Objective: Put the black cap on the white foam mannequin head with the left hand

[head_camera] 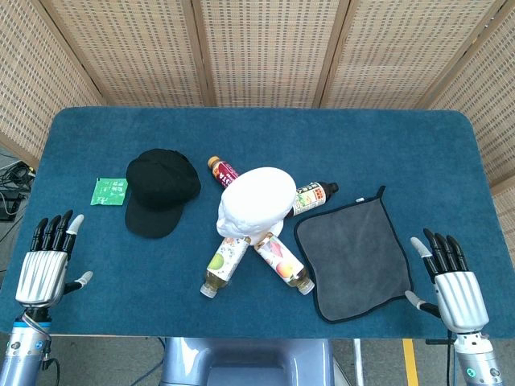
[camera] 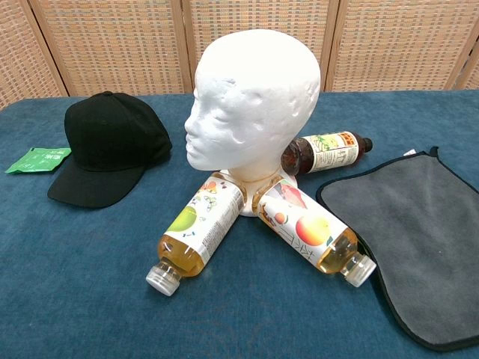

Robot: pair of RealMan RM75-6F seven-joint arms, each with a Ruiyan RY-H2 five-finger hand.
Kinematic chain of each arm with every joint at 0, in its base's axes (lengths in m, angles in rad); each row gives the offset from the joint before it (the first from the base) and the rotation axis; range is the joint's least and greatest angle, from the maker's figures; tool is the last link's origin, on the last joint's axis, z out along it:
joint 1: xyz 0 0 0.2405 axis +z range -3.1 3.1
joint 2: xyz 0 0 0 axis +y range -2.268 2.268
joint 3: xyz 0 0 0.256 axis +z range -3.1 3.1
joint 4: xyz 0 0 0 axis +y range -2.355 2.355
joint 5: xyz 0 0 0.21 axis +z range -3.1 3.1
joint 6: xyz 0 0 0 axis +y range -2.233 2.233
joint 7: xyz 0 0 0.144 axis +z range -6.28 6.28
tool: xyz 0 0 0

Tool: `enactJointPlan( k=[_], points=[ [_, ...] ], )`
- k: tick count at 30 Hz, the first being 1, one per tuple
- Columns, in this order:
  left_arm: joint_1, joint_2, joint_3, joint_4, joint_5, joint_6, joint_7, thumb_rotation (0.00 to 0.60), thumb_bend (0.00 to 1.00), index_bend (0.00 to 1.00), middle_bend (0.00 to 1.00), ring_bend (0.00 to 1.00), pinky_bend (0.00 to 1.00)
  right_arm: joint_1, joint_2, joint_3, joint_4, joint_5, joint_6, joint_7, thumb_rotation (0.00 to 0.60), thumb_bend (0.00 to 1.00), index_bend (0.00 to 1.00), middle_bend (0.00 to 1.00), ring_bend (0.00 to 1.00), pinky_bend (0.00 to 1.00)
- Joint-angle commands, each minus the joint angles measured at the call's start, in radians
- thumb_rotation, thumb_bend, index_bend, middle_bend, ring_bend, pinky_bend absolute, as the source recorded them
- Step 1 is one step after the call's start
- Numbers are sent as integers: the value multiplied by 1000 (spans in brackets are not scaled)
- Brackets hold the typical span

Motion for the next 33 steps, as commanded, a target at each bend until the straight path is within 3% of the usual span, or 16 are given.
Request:
enactJointPlan(
  k=[1,25,30,33],
  points=[
    [0,-5,-1,4,-5,-2,5,600,0,0,0,0,0,-1,0,0,0,-1,2,1,600,55,111,0,0,0],
    [-11,-69,-19,73,-21,1,-1,600,0,0,0,0,0,-3,10,0,-10,12,-4,19,600,55,124,0,0,0],
    [-25,-124,-37,158,-9,17,-14,600,1,0,0,2,22,-3,12,-2,-10,8,-3,23,600,55,133,0,0,0],
    [-46,-185,-56,286,31,49,-49,600,27,0,0,53,124,-1,10,-3,-11,8,-9,21,600,55,143,0,0,0]
  ],
)
